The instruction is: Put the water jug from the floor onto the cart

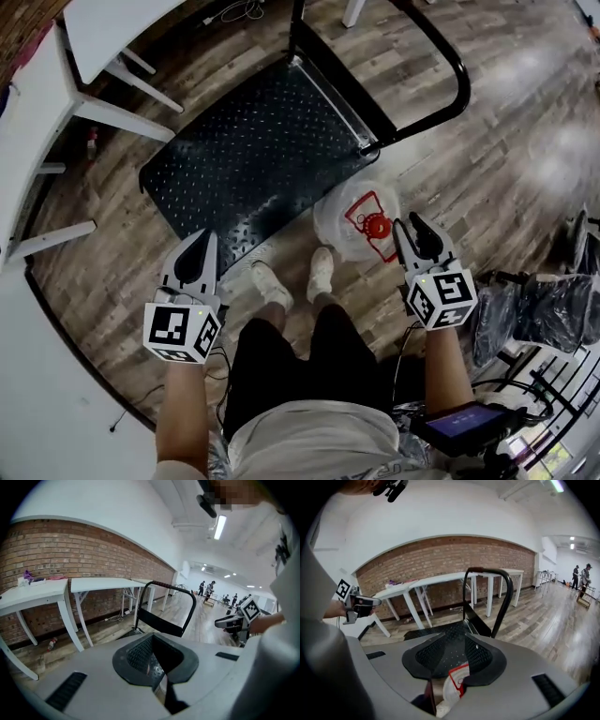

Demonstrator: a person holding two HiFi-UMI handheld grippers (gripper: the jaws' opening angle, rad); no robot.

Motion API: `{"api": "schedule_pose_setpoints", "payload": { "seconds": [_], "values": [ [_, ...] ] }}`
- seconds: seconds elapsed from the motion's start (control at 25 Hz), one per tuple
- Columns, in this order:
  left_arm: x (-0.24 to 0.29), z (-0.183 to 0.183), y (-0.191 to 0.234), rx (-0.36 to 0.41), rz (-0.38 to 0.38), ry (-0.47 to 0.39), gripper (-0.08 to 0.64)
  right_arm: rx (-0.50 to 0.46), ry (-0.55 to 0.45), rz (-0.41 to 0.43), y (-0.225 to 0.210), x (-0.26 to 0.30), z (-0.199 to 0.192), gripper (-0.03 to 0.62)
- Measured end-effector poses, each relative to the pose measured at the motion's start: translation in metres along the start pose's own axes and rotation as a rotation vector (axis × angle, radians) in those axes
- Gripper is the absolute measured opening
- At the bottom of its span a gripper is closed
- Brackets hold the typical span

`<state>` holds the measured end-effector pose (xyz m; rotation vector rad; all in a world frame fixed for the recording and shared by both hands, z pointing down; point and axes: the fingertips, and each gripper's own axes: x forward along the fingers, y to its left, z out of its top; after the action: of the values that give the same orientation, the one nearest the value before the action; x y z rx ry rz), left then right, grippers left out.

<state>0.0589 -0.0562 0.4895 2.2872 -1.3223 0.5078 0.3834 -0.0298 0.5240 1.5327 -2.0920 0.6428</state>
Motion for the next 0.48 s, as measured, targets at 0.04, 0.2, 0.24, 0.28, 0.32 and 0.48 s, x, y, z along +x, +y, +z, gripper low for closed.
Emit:
{"api": "schedule_pose_setpoints", "payload": {
  "seconds": [0.04, 0.2, 0.24, 0.28, 0.32, 0.48],
  "values": [
    [0.008, -0.01, -0.002, 0.0, -0.001, 0.017, 0.0, -0.002, 0.029, -0.001, -0.006, 0.007, -0.017, 0.113],
    [0.036, -0.042, -0.005, -0.005, -0.004, 0.063, 0.0, 0.002, 0.114, -0.016, -0.027, 0.042, -0.077, 0.178],
    [0.041, -0.051, -0.004, -0.006, -0.004, 0.077, 0.0, 0.004, 0.133, -0.021, -0.031, 0.05, -0.09, 0.195],
    [0.045, -0.059, -0.004, -0.006, -0.004, 0.093, 0.0, 0.002, 0.156, -0.026, -0.034, 0.057, -0.104, 0.212],
    [0.048, -0.066, -0.004, -0.006, -0.004, 0.108, 0.0, -0.004, 0.181, -0.03, -0.036, 0.063, -0.118, 0.234],
    [0.053, -0.088, 0.004, -0.013, 0.005, 0.139, 0.0, -0.047, 0.279, -0.042, -0.042, 0.087, -0.164, 0.307]
  ]
}}
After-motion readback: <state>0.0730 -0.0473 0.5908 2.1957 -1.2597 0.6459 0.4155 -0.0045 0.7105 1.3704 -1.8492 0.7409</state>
